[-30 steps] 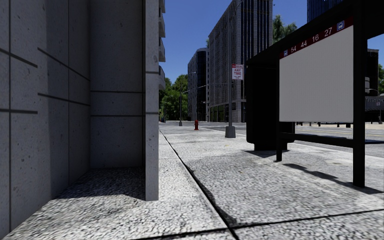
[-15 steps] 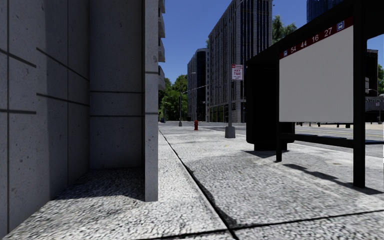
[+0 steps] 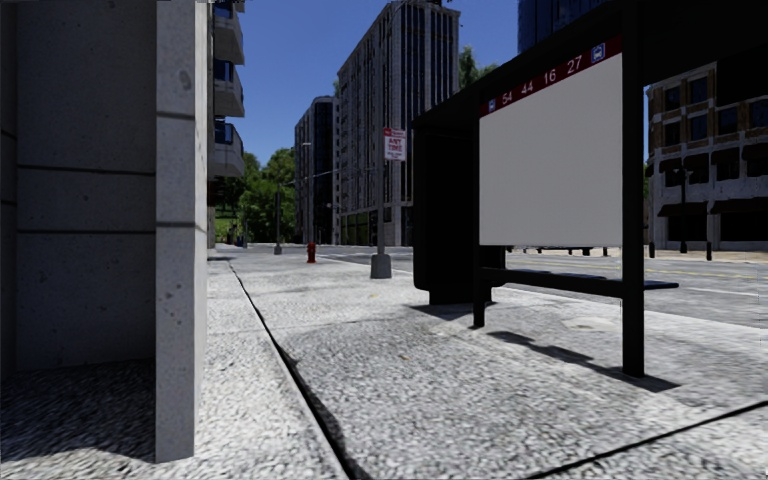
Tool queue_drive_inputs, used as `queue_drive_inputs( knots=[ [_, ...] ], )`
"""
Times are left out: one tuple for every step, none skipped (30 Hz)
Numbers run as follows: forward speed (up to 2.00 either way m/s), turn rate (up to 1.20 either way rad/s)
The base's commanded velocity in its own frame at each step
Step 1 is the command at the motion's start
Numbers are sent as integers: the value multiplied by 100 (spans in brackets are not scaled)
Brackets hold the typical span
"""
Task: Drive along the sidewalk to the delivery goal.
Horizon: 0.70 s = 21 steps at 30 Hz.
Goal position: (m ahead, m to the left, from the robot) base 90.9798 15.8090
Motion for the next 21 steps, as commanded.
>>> queue_drive_inputs(
  knots=[
    [117, -42],
    [200, 0],
    [200, 0],
    [200, 0],
    [200, 0],
    [200, 0],
    [200, 0],
    [200, 0],
    [200, 0],
    [200, 0],
    [200, 0],
    [200, 0],
    [200, 0],
    [200, 0],
    [200, 0],
    [200, 8],
    [200, 29],
    [200, 36],
    [200, 36],
    [200, 39],
    [200, 41]
  ],
)
